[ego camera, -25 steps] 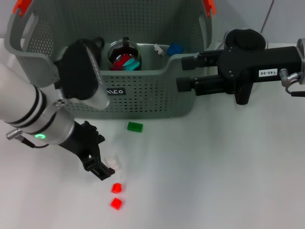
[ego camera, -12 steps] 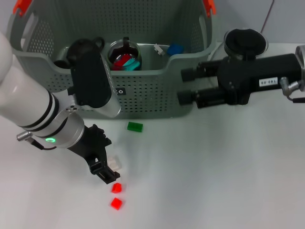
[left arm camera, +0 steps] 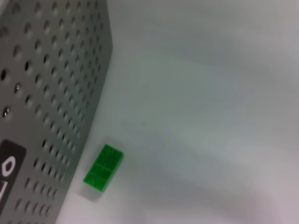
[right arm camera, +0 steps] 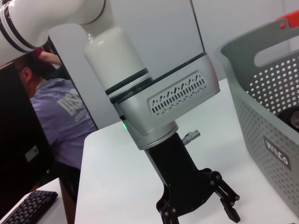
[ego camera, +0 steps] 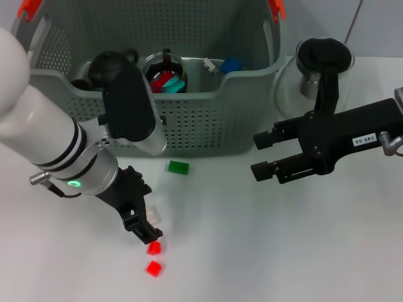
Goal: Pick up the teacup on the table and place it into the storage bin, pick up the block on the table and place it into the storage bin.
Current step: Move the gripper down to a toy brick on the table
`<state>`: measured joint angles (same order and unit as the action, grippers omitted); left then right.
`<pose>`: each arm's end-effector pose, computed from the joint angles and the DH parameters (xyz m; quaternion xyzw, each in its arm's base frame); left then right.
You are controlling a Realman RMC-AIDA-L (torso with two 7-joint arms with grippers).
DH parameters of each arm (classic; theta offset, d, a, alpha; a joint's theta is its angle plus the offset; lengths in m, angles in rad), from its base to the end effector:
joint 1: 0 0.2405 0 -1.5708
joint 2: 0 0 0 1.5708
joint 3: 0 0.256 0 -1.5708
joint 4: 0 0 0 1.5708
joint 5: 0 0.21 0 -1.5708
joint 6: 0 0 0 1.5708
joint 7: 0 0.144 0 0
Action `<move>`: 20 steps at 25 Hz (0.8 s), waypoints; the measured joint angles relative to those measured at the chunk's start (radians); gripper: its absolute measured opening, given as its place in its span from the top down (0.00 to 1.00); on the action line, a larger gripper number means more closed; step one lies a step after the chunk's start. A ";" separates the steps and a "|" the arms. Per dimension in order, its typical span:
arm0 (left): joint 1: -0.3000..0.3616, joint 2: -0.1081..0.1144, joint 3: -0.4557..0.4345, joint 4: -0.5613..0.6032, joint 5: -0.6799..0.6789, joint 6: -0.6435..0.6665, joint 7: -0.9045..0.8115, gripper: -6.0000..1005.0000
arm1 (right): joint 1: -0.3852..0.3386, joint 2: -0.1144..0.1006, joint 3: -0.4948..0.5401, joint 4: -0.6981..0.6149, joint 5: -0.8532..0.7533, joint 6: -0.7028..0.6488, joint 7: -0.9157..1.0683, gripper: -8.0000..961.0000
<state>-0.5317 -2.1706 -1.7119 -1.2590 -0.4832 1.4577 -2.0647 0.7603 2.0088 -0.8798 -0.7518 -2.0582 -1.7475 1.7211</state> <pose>-0.2041 0.3336 -0.0451 -0.9638 -0.1237 0.2128 0.1025 0.1756 0.3597 0.0129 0.9711 -0.1787 -0.1540 0.0376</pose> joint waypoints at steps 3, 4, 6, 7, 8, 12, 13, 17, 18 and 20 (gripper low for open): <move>-0.004 0.000 0.002 0.010 0.000 -0.013 0.000 0.16 | -0.006 0.000 0.007 0.000 0.000 0.003 0.000 0.19; -0.005 0.000 0.003 0.014 0.000 -0.018 0.000 0.16 | -0.006 0.000 0.009 0.000 0.000 0.004 -0.001 0.19; -0.006 0.000 0.007 0.021 0.000 -0.036 0.000 0.17 | -0.006 0.000 0.014 0.000 0.001 0.008 -0.003 0.19; -0.007 0.000 0.008 0.023 0.000 -0.041 0.000 0.17 | -0.006 0.000 0.017 0.000 0.001 0.009 -0.005 0.19; -0.007 0.000 0.009 0.029 0.000 -0.049 0.000 0.17 | -0.006 0.001 0.020 0.001 0.001 0.010 -0.006 0.19; -0.015 0.001 0.010 0.048 0.009 -0.057 0.001 0.18 | -0.004 0.003 0.027 0.001 0.002 0.011 -0.008 0.19; -0.015 0.001 0.010 0.050 0.015 -0.060 0.001 0.18 | -0.003 0.004 0.028 0.001 0.002 0.011 -0.009 0.19; -0.016 0.000 0.011 0.054 0.025 -0.067 0.002 0.19 | -0.002 0.004 0.031 0.002 0.002 0.013 -0.009 0.19; -0.016 0.000 0.011 0.054 0.025 -0.067 0.002 0.20 | -0.002 0.004 0.033 0.002 0.003 0.013 -0.009 0.19; -0.017 0.000 0.012 0.054 0.025 -0.066 0.001 0.20 | -0.001 0.004 0.039 0.002 0.003 0.013 -0.009 0.19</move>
<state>-0.5486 -2.1705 -1.6997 -1.2046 -0.4583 1.3921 -2.0633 0.7590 2.0130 -0.8407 -0.7501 -2.0554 -1.7344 1.7120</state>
